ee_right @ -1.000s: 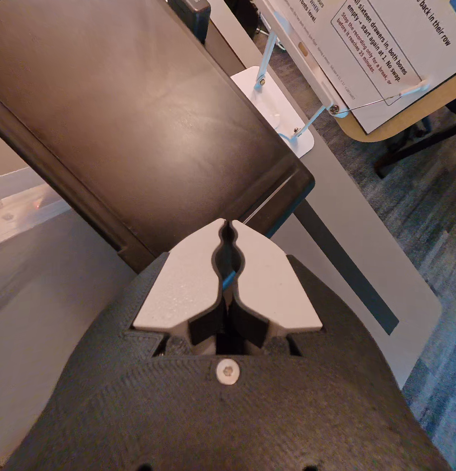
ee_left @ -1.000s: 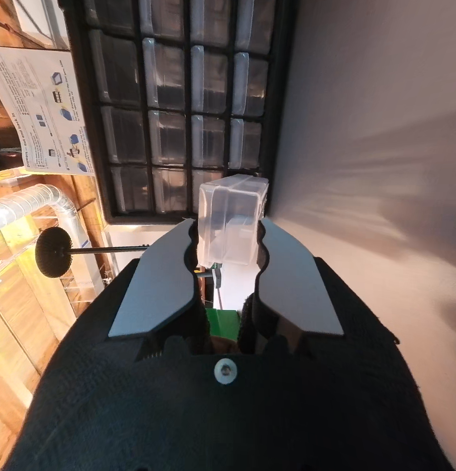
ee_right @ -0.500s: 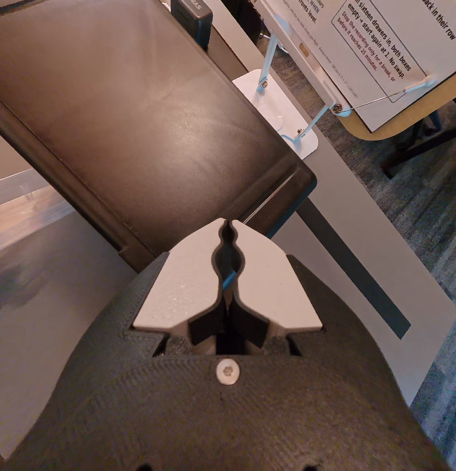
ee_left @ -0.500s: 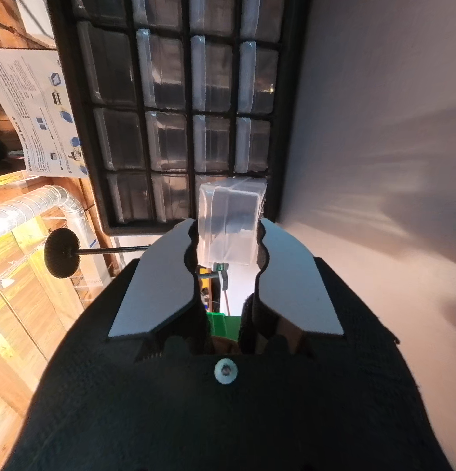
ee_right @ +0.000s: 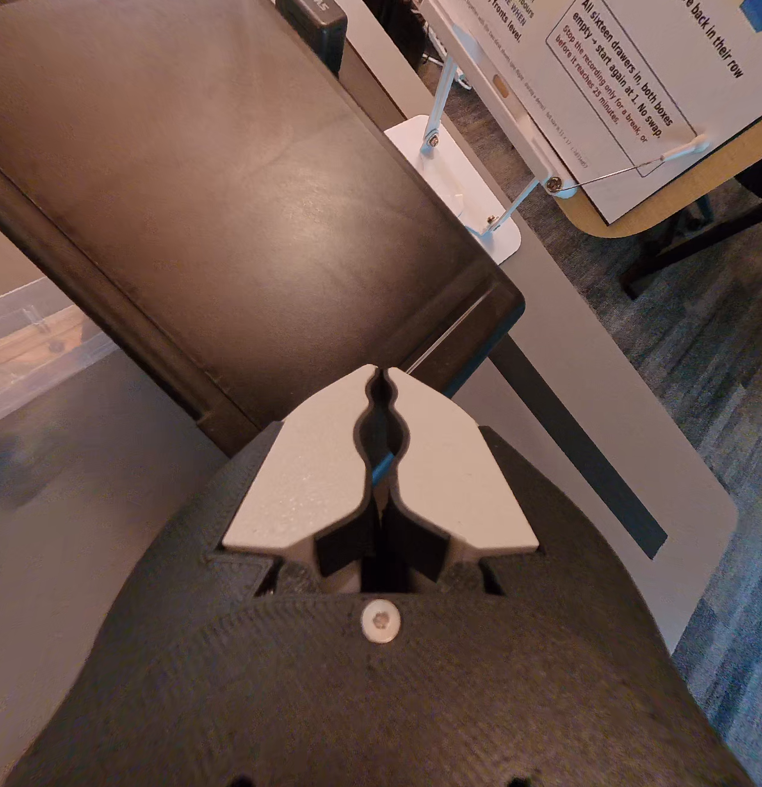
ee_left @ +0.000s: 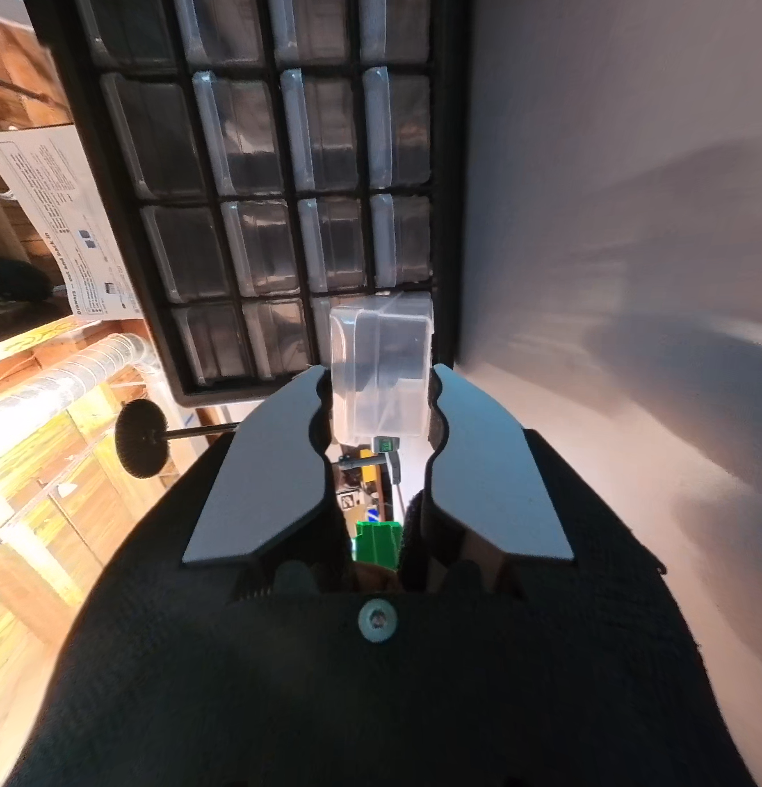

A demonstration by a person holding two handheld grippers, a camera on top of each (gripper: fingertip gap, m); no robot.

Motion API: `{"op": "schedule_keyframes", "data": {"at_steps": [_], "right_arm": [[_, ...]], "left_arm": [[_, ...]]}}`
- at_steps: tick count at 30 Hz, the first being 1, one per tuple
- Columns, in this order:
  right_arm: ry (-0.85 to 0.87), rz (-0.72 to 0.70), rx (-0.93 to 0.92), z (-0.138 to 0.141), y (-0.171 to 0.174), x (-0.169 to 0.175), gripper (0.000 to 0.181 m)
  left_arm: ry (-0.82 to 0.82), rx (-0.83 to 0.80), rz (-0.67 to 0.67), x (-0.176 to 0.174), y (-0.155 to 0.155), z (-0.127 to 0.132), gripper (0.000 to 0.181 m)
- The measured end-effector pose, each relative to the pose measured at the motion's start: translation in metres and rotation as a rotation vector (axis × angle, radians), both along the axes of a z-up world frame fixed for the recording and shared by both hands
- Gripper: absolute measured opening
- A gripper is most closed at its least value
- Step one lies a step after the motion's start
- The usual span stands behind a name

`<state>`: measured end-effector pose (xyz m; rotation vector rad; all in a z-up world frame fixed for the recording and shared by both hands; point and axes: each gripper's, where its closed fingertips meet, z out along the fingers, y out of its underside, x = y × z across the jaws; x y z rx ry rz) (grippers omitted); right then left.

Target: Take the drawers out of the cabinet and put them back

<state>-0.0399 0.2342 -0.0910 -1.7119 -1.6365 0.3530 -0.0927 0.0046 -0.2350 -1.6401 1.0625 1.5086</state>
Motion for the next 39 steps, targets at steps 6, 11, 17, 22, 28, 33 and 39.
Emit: {"op": "schedule_keyframes", "data": {"at_steps": [6,11,17,22,28,33,39], "right_arm": [[0.020,0.002,-0.005,0.000,0.000,0.000,0.001],[0.026,0.006,-0.006,0.000,0.000,0.000,0.001],[0.034,0.007,-0.013,0.000,0.000,0.000,0.001],[0.027,0.007,0.001,0.001,0.000,0.000,0.001],[0.022,0.005,0.016,0.001,0.001,0.000,0.001],[0.033,0.007,0.010,0.001,0.001,0.000,0.001],[0.043,0.005,0.011,0.001,0.001,0.000,0.001]], "left_arm": [[-0.045,-0.102,0.013,-0.002,-0.002,-0.033,0.032],[-0.114,-0.081,0.045,-0.020,0.005,-0.019,0.018],[-0.085,-0.121,0.042,-0.028,0.020,-0.021,0.016],[-0.101,-0.144,0.058,-0.043,0.037,-0.019,0.016],[-0.052,-0.147,0.072,-0.056,0.056,-0.019,0.016],[-0.009,-0.126,0.077,-0.066,0.069,-0.019,0.016],[0.109,-0.079,0.075,-0.073,0.076,-0.018,0.017]]}}
